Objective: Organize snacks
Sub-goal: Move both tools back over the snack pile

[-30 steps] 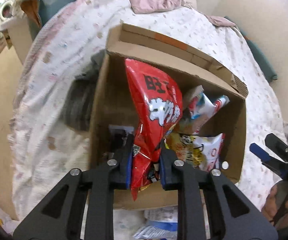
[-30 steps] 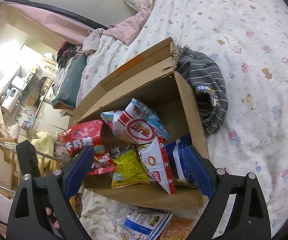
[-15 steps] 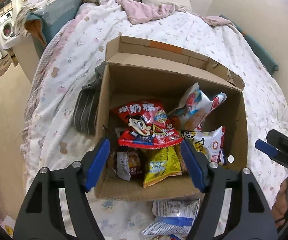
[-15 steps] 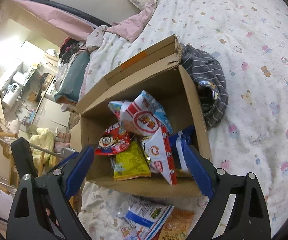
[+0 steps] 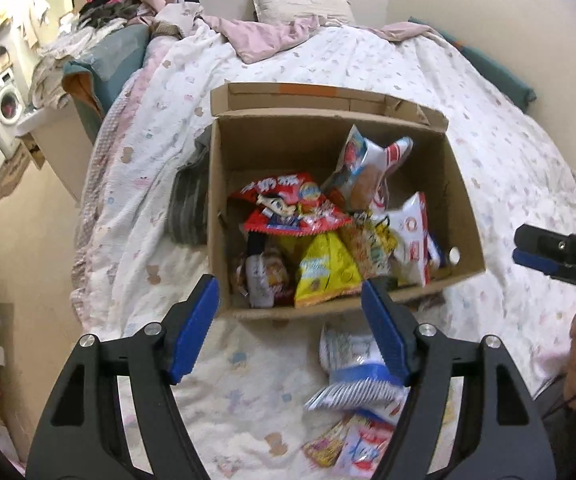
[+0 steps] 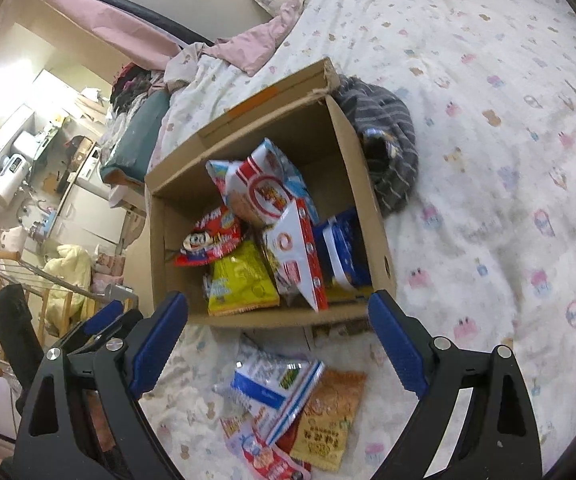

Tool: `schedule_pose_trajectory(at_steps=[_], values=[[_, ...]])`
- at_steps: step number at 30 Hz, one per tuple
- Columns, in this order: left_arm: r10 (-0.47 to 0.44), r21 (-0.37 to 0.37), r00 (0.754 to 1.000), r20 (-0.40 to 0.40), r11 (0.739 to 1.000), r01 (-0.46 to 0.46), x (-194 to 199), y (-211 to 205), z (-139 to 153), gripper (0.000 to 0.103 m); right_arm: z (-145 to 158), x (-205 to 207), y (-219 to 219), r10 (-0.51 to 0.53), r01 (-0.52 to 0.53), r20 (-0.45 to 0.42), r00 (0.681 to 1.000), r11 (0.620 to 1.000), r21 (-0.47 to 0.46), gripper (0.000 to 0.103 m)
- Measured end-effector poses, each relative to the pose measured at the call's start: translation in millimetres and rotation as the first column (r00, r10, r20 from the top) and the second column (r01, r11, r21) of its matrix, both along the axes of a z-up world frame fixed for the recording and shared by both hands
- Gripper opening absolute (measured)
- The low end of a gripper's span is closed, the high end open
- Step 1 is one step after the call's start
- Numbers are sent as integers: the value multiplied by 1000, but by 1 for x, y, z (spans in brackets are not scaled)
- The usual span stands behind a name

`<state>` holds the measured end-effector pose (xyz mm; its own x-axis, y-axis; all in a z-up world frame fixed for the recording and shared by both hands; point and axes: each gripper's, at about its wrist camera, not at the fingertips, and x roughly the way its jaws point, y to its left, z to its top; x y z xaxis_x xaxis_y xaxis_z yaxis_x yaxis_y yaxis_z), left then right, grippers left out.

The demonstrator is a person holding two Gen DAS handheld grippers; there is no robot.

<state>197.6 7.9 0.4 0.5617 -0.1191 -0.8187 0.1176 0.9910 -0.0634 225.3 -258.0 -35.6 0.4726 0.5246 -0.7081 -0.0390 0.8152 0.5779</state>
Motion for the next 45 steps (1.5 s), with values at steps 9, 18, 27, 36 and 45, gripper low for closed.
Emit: schedule_pose_trajectory(at_steps=[9,18,27,36,45], values=[[57,-60,998,-1,997,-57,-35,12,2,75,-10,-40,0,16,-17,-14,1000,998,-58,95],[85,-130,991,-103,987,-98,-45,6,-17,87,-48,-60,-21,4,-11,-157,988,999,-40,95],[95,-138,983,-157,984,-117,-46,10,-28,87,-106,-52,17,92,-121,-361,928,991,-60,83],[112,-123,976,-185,983,-136,-52,31,-38,87,-124,-32,65,111,-229,-393,913,936,-268,79],[116,-110,971,-212,984,-141,-51,32,-44,87,-124,-34,87,142,-293,-356,924,860,-419,54]])
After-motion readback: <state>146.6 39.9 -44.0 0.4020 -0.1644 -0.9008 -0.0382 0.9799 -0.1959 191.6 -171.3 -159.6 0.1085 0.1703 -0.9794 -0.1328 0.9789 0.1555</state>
